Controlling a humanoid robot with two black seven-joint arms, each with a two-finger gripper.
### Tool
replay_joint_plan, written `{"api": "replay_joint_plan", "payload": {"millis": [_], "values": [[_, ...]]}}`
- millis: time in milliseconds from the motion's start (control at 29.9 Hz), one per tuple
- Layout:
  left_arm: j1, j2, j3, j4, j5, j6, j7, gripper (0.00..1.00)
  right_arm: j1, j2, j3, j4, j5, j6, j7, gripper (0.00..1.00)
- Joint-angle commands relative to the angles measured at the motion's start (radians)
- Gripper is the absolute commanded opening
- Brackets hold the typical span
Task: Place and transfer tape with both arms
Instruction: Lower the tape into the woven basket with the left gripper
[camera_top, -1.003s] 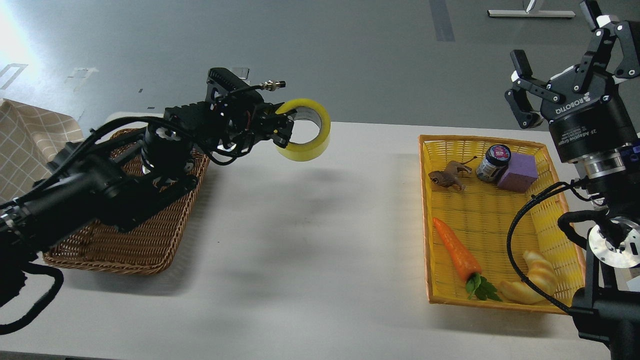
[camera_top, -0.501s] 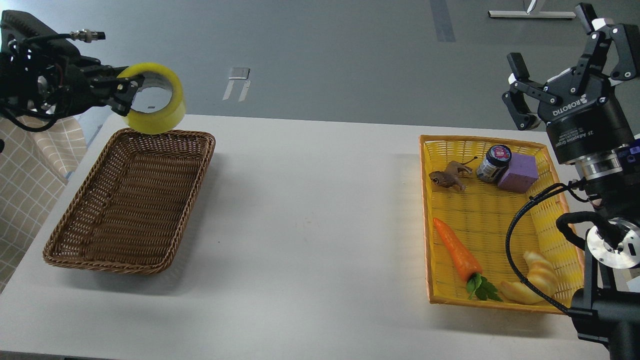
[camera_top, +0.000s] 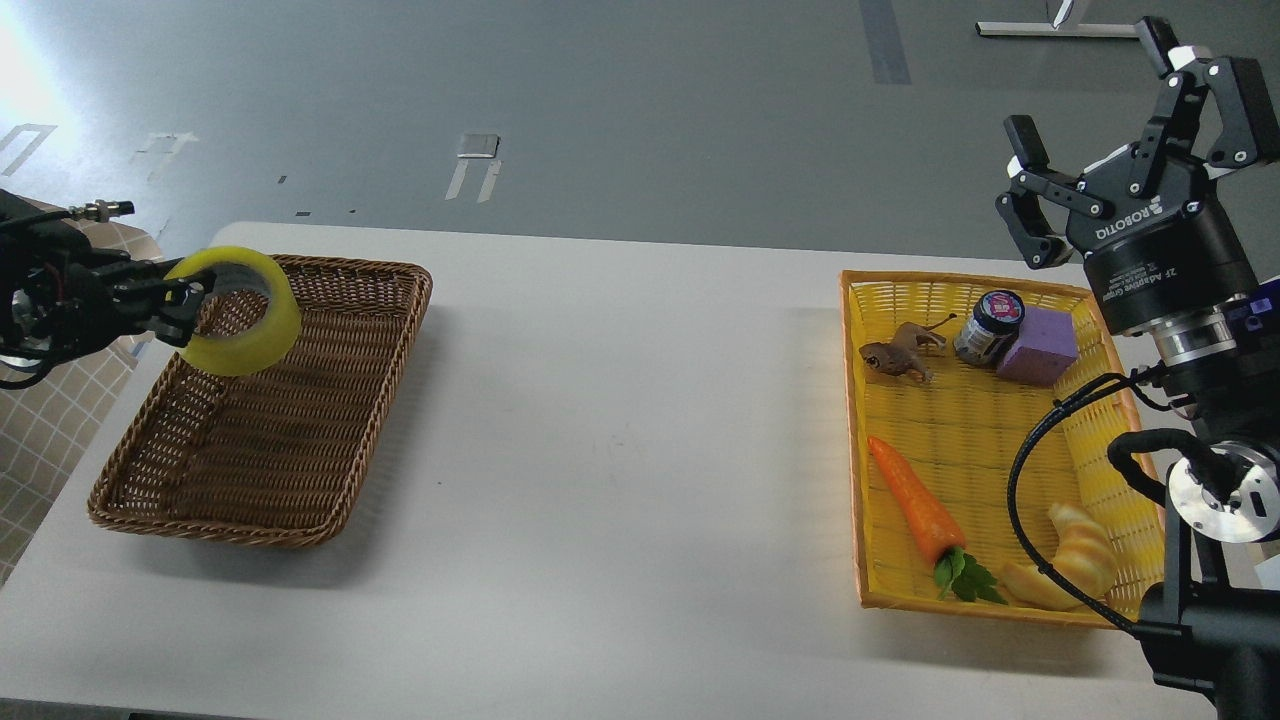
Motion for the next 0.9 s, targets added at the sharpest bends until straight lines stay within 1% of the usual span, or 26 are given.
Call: {"api": "replay_joint_plan", "payload": {"millis": [0, 134, 234, 301, 334, 401, 434, 468, 535, 602, 702, 735, 769, 869], "values": [[0.034, -0.043, -0.001, 0.019, -0.002, 0.012, -0.002, 0.22, -0.002, 0.0, 0.0, -0.003, 0.0, 0.0, 0.0, 1.0], [0.043, -0.084, 0.001, 0.043, -0.002, 0.033, -0.002, 0.23, -0.009, 0.0, 0.0, -0.005, 0.0, 0.0, 0.0, 1.0], [0.048, -0.109, 0.001, 0.082, 0.0, 0.035, -0.003, 0.23, -0.013, 0.0, 0.0, -0.005, 0.0, 0.0, 0.0, 1.0], [0.048, -0.123, 0.001, 0.12, 0.0, 0.05, -0.008, 0.23, -0.022, 0.0, 0.0, -0.002, 0.0, 0.0, 0.0, 1.0], [0.048, -0.124, 0.001, 0.129, 0.0, 0.058, -0.014, 0.23, -0.022, 0.0, 0.0, -0.002, 0.0, 0.0, 0.0, 1.0], [0.048, -0.127, 0.001, 0.158, 0.0, 0.077, -0.042, 0.26, -0.022, 0.0, -0.001, 0.0, 0.0, 0.0, -0.002, 1.0], [0.048, -0.134, 0.001, 0.174, -0.002, 0.088, -0.065, 0.26, -0.022, 0.0, 0.0, 0.0, 0.0, 0.0, -0.002, 1.0], [0.048, -0.137, 0.001, 0.18, -0.002, 0.091, -0.075, 0.28, -0.022, 0.0, 0.0, 0.0, 0.0, 0.0, -0.002, 1.0], [0.048, -0.141, -0.001, 0.195, -0.003, 0.099, -0.103, 0.33, -0.021, 0.0, 0.0, 0.0, 0.0, 0.0, -0.002, 1.0], [0.048, -0.143, 0.001, 0.197, -0.018, 0.113, -0.111, 0.36, -0.021, 0.0, -0.001, 0.0, 0.0, 0.0, -0.002, 1.0], [0.049, -0.143, 0.001, 0.197, -0.077, 0.122, -0.117, 0.47, -0.019, 0.0, -0.009, -0.002, 0.0, 0.0, -0.002, 1.0], [0.049, -0.141, 0.001, 0.198, -0.104, 0.122, -0.129, 0.53, -0.019, 0.0, -0.021, -0.002, 0.0, 0.0, -0.002, 1.0], [0.049, -0.14, 0.002, 0.2, -0.112, 0.122, -0.143, 0.56, -0.019, 0.0, -0.027, -0.002, 0.0, 0.0, -0.002, 1.0], [0.048, -0.138, 0.001, 0.2, -0.112, 0.125, -0.163, 0.57, -0.019, 0.0, -0.027, 0.0, 0.0, 0.0, -0.002, 1.0]]}}
